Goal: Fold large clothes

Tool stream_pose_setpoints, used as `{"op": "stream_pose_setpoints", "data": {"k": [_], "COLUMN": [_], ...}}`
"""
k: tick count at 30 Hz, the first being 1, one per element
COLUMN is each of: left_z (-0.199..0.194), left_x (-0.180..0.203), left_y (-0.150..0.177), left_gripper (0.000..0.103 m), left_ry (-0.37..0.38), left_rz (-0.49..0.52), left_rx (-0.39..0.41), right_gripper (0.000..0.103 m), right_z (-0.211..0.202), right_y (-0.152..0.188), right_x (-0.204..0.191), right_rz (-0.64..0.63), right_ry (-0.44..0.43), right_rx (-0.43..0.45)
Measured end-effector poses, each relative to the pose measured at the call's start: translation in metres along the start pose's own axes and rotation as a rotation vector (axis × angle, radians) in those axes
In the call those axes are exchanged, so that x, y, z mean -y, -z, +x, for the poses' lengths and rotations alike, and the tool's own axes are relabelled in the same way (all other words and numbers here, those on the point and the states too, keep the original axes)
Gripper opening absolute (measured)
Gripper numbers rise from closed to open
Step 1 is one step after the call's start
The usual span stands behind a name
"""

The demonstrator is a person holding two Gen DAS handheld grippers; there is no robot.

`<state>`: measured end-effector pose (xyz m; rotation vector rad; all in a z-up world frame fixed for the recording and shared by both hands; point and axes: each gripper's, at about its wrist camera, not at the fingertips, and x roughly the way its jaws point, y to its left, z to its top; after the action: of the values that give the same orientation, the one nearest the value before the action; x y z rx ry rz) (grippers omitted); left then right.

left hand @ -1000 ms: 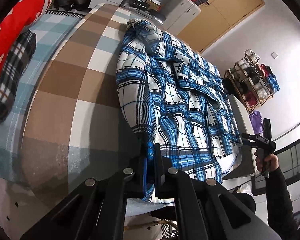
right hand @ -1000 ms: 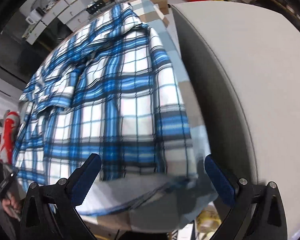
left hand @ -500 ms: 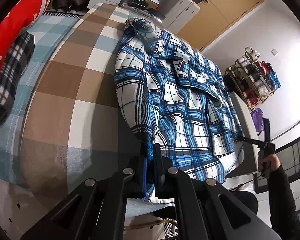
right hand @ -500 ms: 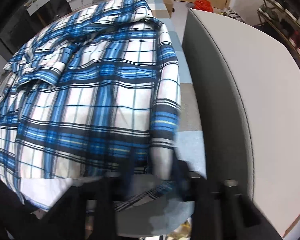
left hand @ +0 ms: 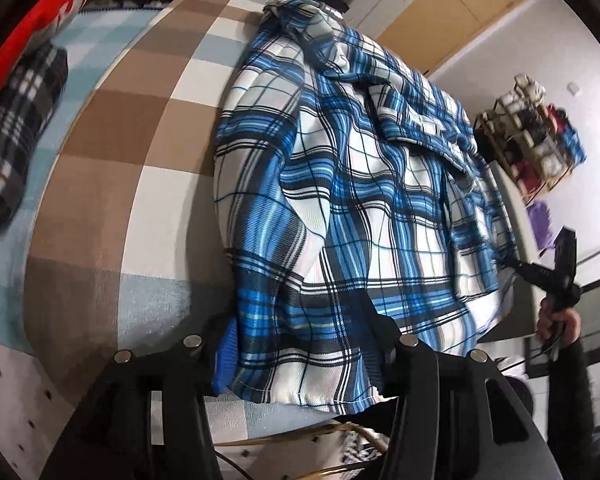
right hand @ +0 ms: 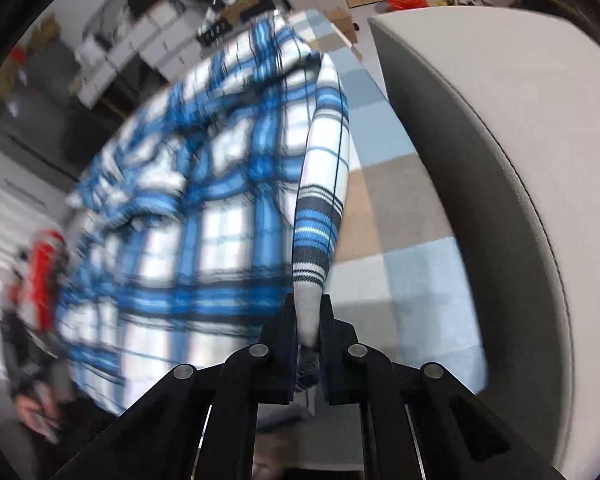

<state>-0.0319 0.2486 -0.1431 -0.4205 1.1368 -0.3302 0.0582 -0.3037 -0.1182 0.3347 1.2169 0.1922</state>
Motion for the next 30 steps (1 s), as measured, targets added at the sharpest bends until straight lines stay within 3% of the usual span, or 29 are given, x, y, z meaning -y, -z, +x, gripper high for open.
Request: {"op": "stream_pose_setpoints", "data": {"k": [8, 9, 10, 12, 14, 17, 20, 23, 30], "left_z": [0.0, -0.001, 0.0, 0.001, 0.0, -0.006, -0.012, -0.018, -0.035], "left_x": [-0.004, -0.007, -0.008, -0.011, -0.012, -0.016, -0.022, -0.027, -0.016], "left_y": [0.0, 0.0, -0.001, -0.002, -0.002, 0.0, 0.002, 0.009, 0.028], "left_gripper": [0.052, 0.042, 0.022, 0.009, 0.004, 0.002, 0.001, 0.0, 0.0], "left_ry": [0.06, 0.072, 0.077, 0.081, 0.097, 0.104, 0.179, 0.3, 0.328], "left_rz": [-0.011, -0.018, -0.023, -0.036, -0.045, -0.053, -0.102, -0.175, -0.146], "left_rx": [-0.012, -0.017, -0.023, -0.029, -0.03, -0.024, -0.038, -0.063, -0.063], "right_gripper": [0.011, 0.011, 0.011, 0.011, 0.01, 0.006, 0.005, 0.004, 0.004], "right_z": [0.007, 0.008, 0.008, 0.009, 0.009, 0.0, -0.021, -0.041, -0.046], "right_y": [-0.006, -0.007, -0.007, -0.008, -0.009, -0.006, 0.003, 0.016, 0.042], "right_x": [-0.001, -0.002, -0.004, -0.005, -0.001, 0.01, 0.027, 0.041, 0.05], "right_rz": [-0.035, -0.044, -0.053, -0.042, -0.007, 0.062, 0.126, 0.156, 0.165], "right_ry": [0.007, 0.017, 0.028, 0.02, -0.019, -0.128, -0.22, -0.229, -0.244], "right_rx": [-0.02, -0.018, -0.012, 0.0, 0.008, 0.052, 0.136, 0.193, 0.145]}}
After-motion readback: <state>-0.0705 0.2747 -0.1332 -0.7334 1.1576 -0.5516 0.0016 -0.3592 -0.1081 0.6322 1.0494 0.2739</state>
